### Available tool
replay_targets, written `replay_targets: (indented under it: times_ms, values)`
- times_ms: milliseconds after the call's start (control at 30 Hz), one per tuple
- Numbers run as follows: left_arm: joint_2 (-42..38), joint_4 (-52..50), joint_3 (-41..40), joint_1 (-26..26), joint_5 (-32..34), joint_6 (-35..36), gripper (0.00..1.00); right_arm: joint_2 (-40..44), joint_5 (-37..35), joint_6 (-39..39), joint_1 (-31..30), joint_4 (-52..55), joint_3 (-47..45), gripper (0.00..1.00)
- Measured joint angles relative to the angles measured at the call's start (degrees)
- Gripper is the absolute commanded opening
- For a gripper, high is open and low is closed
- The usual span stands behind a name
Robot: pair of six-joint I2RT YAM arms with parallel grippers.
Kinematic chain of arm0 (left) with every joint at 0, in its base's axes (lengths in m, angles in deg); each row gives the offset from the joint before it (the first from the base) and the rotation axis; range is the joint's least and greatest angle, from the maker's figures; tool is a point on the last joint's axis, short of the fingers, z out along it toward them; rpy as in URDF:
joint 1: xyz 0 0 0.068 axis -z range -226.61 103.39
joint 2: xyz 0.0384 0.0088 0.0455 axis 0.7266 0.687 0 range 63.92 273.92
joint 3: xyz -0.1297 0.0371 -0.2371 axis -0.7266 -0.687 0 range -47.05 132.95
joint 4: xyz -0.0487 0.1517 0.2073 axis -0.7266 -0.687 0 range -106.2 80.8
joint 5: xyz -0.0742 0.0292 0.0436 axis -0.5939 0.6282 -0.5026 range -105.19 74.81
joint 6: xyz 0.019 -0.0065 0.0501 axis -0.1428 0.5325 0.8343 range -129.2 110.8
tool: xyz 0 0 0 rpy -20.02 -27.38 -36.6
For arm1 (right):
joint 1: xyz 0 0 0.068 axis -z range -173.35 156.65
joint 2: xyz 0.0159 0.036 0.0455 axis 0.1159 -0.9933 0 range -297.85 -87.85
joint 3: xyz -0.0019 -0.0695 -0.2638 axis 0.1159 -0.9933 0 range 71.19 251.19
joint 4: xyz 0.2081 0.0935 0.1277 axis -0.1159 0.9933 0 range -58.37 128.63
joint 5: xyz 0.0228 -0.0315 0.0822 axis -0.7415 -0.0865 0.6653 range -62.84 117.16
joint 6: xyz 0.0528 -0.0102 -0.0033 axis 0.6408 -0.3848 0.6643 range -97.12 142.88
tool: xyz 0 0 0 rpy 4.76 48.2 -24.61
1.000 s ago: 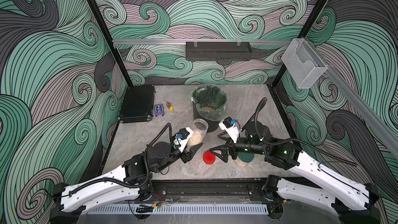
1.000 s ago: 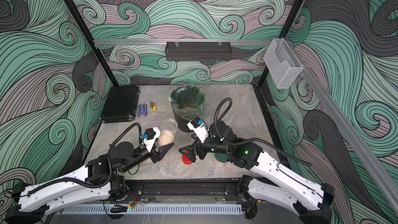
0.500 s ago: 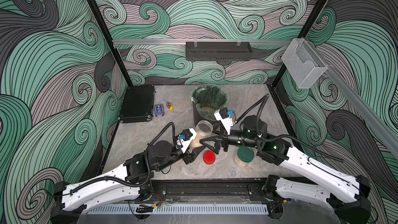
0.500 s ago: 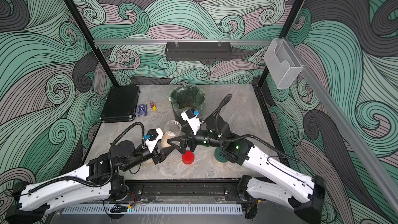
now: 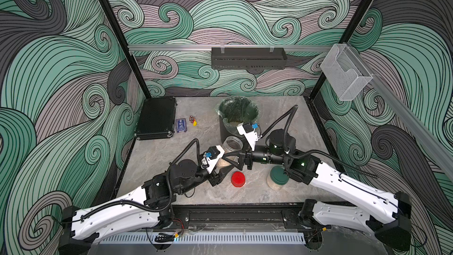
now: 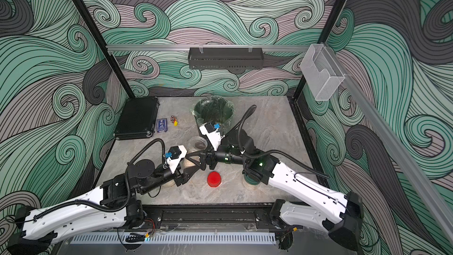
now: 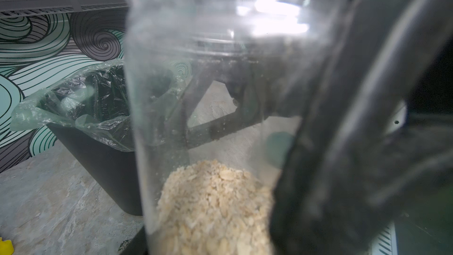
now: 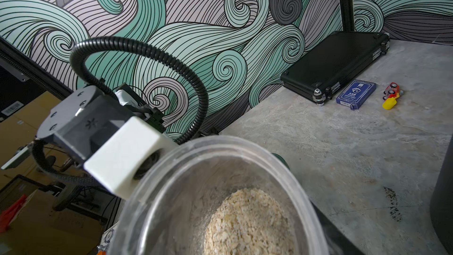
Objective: Empty expired oatmeal from jars
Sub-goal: Pour the expired oatmeal into the trash bin.
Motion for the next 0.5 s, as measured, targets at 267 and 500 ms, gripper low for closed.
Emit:
replay_targets:
  times_ms: [267, 500]
  values:
    - [-0.4, 0.7, 0.0, -0.1, -0.1, 0.5, 0.92, 0.0, -2.7, 2.5, 0.5, 1.1, 0.1, 0.54]
    - [-0.6, 4.3, 0.0, -0.1, 0.9, 0.9, 0.99, 0.4, -3.5, 6.4, 3.5, 2.6, 2.2, 0.51]
